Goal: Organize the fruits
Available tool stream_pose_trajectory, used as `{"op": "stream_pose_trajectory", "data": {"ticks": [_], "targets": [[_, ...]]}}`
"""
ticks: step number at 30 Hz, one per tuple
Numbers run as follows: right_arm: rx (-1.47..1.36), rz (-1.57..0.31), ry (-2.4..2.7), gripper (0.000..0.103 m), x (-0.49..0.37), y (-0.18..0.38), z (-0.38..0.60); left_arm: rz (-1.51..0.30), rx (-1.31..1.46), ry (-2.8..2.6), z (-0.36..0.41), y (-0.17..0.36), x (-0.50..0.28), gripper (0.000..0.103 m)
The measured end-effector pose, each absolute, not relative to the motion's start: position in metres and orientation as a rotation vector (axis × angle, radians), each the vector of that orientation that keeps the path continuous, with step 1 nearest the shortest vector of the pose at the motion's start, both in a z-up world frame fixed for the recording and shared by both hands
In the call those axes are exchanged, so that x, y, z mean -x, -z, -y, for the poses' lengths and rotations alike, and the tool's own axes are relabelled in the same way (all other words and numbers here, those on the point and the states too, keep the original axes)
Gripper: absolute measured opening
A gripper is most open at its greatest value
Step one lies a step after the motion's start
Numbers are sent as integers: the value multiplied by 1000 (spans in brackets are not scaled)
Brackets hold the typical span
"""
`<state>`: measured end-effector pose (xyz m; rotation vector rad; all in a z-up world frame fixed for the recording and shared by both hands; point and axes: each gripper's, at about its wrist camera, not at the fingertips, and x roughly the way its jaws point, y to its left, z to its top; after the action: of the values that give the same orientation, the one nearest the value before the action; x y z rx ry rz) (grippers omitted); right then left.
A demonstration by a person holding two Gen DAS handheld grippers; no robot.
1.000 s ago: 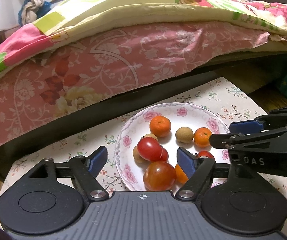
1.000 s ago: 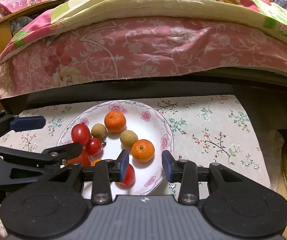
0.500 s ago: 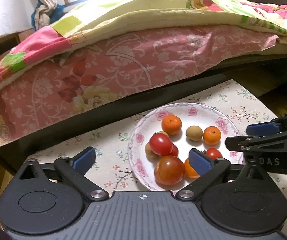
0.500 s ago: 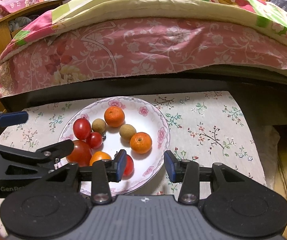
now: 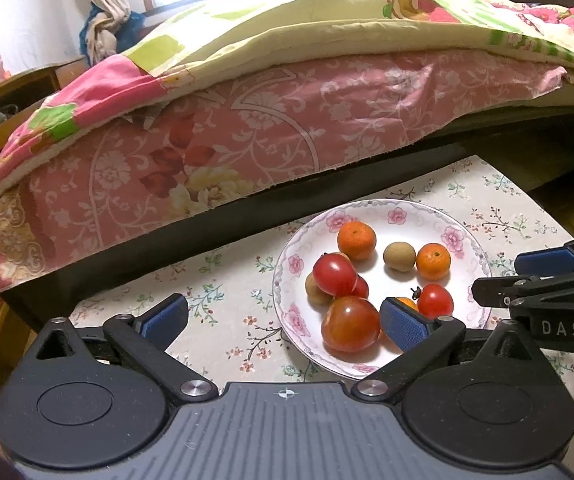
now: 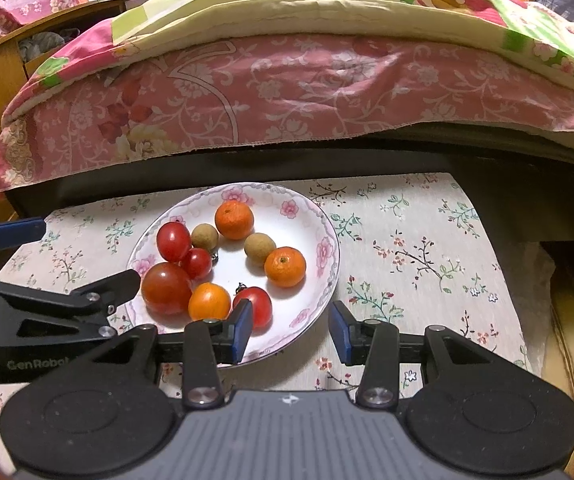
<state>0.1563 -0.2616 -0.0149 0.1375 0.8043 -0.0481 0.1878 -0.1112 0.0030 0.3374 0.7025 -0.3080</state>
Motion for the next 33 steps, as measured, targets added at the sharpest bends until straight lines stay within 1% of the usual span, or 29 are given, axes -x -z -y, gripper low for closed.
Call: {"op": "stream_pose_trajectory", "data": {"ticks": [33], "targets": [[-143,-799,31,42,-105,7,239,-732,-278,295,79,-12,-141,103]]}}
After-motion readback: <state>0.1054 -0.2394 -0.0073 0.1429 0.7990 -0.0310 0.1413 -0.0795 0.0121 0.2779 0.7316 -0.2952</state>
